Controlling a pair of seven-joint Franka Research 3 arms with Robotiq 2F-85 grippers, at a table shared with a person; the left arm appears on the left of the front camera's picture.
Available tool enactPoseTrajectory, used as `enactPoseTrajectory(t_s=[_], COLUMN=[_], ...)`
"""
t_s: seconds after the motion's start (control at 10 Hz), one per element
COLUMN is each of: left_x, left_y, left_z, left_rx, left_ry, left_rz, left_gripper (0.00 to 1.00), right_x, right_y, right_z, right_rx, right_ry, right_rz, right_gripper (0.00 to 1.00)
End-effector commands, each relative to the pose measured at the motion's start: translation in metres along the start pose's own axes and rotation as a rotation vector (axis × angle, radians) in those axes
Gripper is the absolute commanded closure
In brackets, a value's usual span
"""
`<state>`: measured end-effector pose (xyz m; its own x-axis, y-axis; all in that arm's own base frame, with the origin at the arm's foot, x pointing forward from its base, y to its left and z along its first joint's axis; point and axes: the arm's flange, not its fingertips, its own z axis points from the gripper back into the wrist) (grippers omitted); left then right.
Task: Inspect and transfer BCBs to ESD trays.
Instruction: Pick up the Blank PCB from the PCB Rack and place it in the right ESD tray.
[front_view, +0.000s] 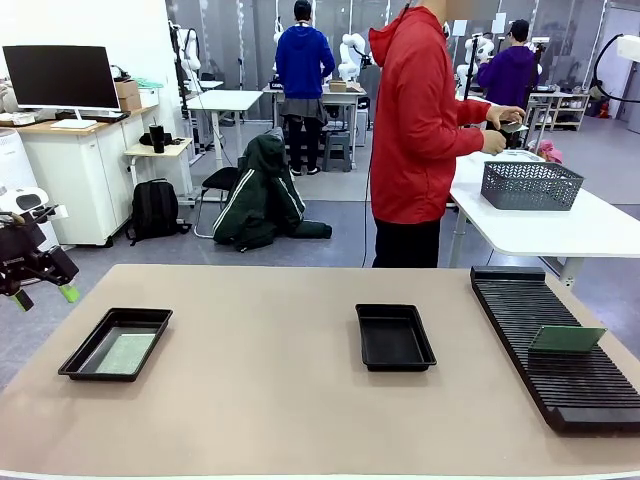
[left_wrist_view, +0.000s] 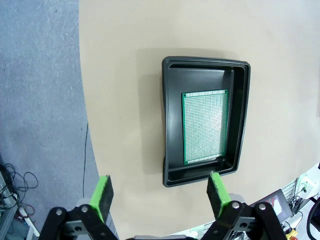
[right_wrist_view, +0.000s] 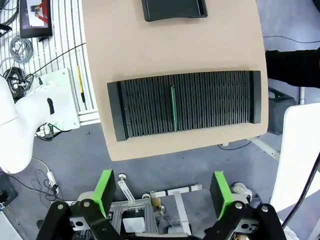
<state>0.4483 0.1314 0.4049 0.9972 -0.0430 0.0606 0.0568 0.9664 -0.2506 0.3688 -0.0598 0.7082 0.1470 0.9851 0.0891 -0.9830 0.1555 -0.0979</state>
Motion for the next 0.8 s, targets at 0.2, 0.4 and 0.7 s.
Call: enactPoseTrajectory(t_s=[0.2, 0.4, 0.7], left_x=[-0.001, -0.001, -0.001], left_y=[0.001, 0.001, 0.001], left_z=[-0.001, -0.001, -0.001], left_rx=[0.001, 0.001, 0.001], left_ry=[-0.013, -0.013, -0.013], left_rz=[-0.003, -0.003, -0.003], left_gripper=[0.0, 0.0, 0.0], right_x=[-0.006, -0.012, -0.017], right_y=[0.0, 0.001, 0.0], right_z=[-0.009, -0.031, -0.071], right_rx=[-0.007, -0.014, -0.059], right_ry=[-0.026, -0.04, -0.038], right_rz=[0.005, 0.028, 0.09], right_gripper=[0.0, 0.0, 0.0])
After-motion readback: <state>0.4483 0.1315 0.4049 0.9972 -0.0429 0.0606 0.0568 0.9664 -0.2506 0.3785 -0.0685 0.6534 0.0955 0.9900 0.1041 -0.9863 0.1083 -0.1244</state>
